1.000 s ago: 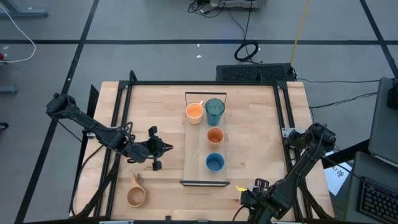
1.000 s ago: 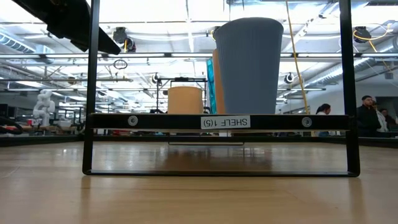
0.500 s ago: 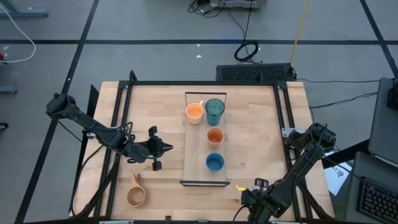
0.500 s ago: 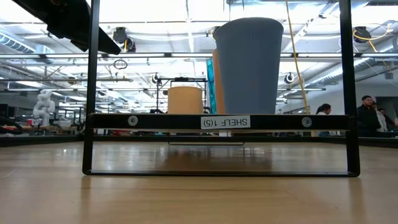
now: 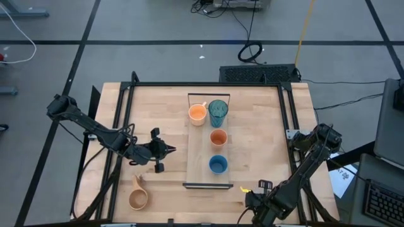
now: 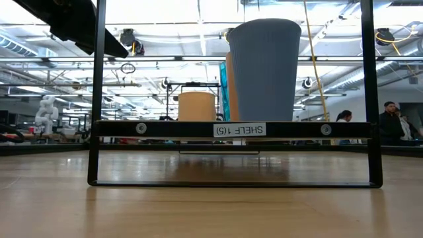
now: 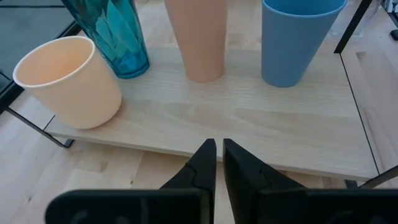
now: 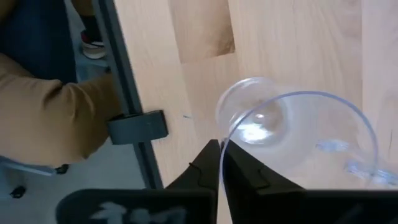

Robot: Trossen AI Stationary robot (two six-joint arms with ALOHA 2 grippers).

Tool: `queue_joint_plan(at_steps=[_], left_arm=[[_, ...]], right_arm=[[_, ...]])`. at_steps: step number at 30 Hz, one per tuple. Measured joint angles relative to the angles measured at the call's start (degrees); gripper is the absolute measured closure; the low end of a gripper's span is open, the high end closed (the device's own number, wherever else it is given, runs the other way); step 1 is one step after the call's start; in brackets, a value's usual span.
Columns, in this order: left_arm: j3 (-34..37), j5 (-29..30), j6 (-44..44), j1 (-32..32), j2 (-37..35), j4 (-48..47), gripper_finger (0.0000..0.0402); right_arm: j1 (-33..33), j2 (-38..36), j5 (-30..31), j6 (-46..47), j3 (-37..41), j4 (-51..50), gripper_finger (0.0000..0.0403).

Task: Stack small to large cups/mugs on shelf
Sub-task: Put the transparent mug on the shelf

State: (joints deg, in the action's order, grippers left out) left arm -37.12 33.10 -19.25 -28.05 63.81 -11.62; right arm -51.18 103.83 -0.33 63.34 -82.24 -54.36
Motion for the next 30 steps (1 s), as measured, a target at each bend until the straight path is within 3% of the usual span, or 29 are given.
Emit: queue_joint_plan(at_steps=[11,22,30], left_arm=[[-0.02,0.04,3.90,-0.04,0.00,4.55,0.0371],[-0.02,-0.15,11.30,1.08,-0.08,15.63,0.0371],[-0.04,-11.24,18.04,7.08,-0.11,24.56,0.0370]], right_arm=[[-0.02,-7.77,0.82,-1.87,0.00,-2.86,0.0402],[0.59,-18.92,2.03,-12.64,0.00,-13.56,0.0402],[3.00,-25.19,2.09,-30.67,-0.02,-18.28,0.0403]])
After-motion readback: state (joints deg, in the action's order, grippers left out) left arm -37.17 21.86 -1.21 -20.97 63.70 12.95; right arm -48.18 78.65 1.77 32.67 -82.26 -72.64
